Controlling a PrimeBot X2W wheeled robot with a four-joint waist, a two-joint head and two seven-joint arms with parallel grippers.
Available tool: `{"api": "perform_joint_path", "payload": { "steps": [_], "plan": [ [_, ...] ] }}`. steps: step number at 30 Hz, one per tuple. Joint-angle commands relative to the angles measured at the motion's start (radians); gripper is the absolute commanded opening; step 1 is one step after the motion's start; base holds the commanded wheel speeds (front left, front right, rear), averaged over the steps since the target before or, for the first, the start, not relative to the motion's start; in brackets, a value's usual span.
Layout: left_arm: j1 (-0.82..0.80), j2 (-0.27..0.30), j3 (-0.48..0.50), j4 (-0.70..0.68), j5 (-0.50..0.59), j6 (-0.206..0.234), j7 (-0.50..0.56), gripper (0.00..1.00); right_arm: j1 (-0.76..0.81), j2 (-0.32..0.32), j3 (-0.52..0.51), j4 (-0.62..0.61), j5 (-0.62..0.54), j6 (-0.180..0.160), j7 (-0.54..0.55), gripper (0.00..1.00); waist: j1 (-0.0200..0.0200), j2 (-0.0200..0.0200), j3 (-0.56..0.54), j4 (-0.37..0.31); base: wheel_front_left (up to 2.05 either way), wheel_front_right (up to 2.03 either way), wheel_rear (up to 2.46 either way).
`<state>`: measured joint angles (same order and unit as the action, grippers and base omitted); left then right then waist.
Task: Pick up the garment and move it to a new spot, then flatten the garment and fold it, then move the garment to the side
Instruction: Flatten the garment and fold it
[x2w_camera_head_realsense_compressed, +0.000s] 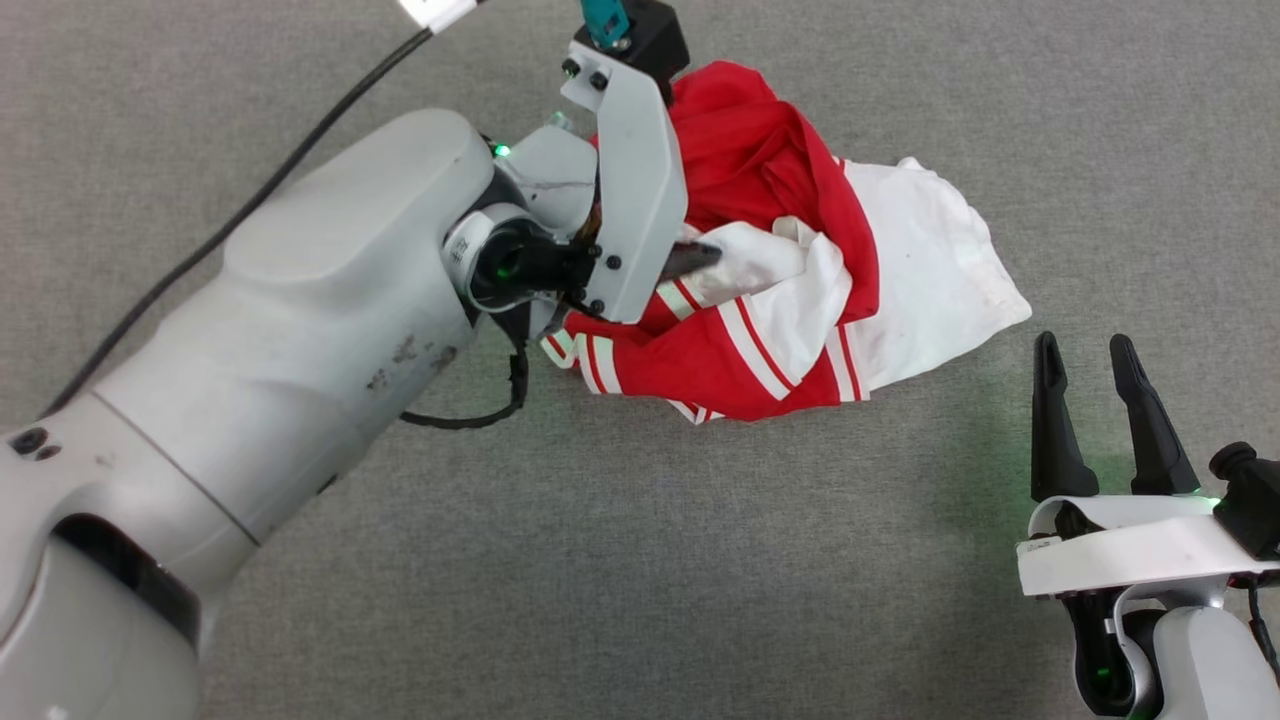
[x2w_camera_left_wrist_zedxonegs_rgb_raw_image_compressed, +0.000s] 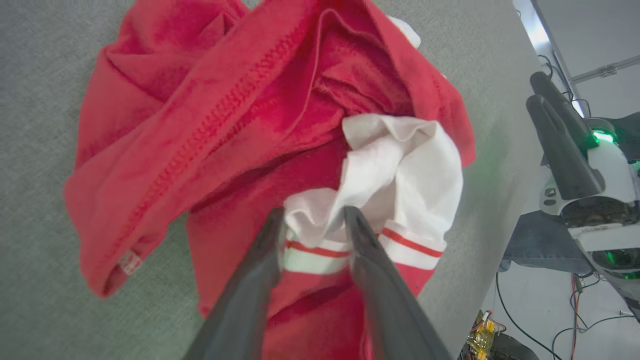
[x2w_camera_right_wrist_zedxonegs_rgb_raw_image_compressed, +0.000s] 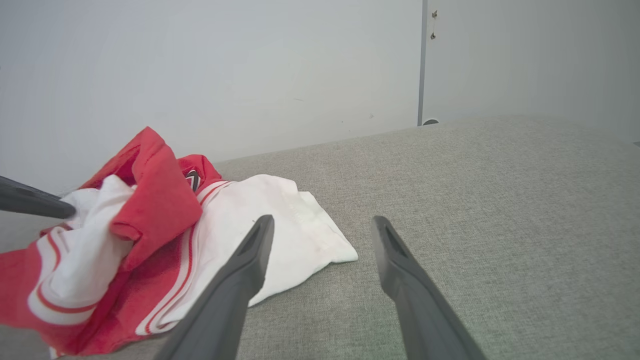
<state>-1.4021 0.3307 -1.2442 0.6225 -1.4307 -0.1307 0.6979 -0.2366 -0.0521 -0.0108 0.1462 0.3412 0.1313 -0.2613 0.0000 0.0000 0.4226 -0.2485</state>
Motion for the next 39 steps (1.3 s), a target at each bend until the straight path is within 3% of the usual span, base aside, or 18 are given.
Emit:
{"api": "perform_joint_path", "payload": {
  "steps": [1, 9, 15, 22, 27, 34, 39],
  "plan": [
    [0.012, -0.005, 0.003, -0.002, -0.004, 0.0, -0.007, 0.0, -0.008, 0.001, -0.001, 0.001, 0.002, -0.001, -0.005, 1.0, 0.0, 0.0, -0.001, 0.002, 0.0, 0.0, 0.0],
    [-0.028, 0.021, 0.027, -0.014, -0.014, 0.0, -0.064, 0.0, 0.021, 0.001, -0.031, 0.001, -0.015, -0.001, -0.005, 1.0, 0.0, 0.0, -0.034, 0.061, 0.0, 0.0, 0.0],
    [-0.068, 0.134, 0.058, -0.012, -0.039, 0.001, -0.034, 0.0, 0.041, 0.001, -0.038, 0.003, -0.03, -0.001, -0.005, 1.0, 0.0, 0.0, -0.065, 0.118, 0.0, 0.0, 0.0],
    [-0.052, 0.279, 0.035, 0.028, -0.021, 0.07, 0.056, 0.0, 0.034, 0.001, -0.036, -0.004, -0.044, -0.001, -0.005, 1.0, 0.0, 0.0, -0.067, 0.15, 0.0, 0.0, 0.0],
    [-0.011, 0.334, 0.038, 0.097, 0.024, 0.102, -0.049, 0.0, 0.032, 0.001, -0.035, -0.005, -0.051, -0.001, -0.005, 1.0, 0.0, 0.0, -0.053, 0.136, 0.0, 0.0, 0.0],
    [0.094, 0.399, 0.071, 0.129, -0.012, 0.024, -0.169, 0.0, 0.048, 0.001, -0.046, -0.005, -0.052, -0.001, -0.005, 1.0, 0.0, 0.0, -0.048, 0.111, 0.0, 0.0, 0.0],
    [0.166, 0.436, 0.052, 0.167, 0.018, 0.007, -0.257, 0.0, 0.056, 0.001, -0.056, -0.008, -0.056, -0.001, -0.005, 1.0, 0.0, 0.0, -0.052, 0.113, 0.0, 0.0, 0.0]
  ]
}}
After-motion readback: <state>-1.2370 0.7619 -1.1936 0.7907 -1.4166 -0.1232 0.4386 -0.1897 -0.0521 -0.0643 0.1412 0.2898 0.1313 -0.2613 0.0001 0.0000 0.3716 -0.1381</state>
